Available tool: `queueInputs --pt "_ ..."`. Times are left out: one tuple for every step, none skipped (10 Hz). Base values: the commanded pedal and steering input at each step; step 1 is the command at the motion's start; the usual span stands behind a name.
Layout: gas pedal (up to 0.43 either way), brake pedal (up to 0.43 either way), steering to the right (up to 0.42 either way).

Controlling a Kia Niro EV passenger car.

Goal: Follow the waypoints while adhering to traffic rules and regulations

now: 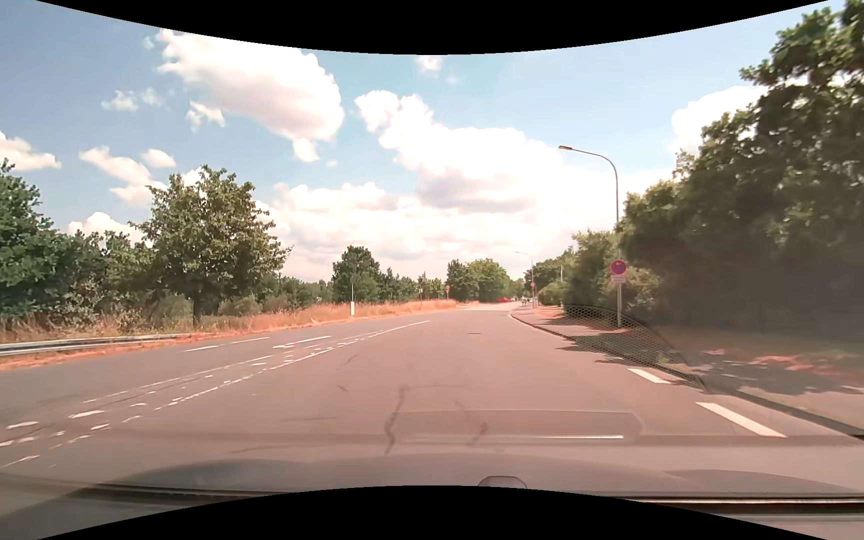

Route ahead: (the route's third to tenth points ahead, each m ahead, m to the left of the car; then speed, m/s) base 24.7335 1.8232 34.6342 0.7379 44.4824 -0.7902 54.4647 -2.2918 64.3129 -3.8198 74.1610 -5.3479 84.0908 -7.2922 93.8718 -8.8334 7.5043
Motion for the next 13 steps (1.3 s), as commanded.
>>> queueInputs --pt "0.138 0.0 -0.017" --pt "0.138 0.0 -0.013" --pt "0.138 0.0 -0.009" --pt "0.138 0.0 -0.005" --pt "0.138 0.0 -0.005" --pt "0.138 0.0 -0.004" --pt "0.138 0.0 -0.002" --pt "0.138 0.0 0.0" --pt "0.138 0.0 0.0" --pt "0.138 0.0 0.001" --pt "0.138 0.0 0.003" --pt "0.138 0.0 0.005" --pt "0.138 0.0 0.007"
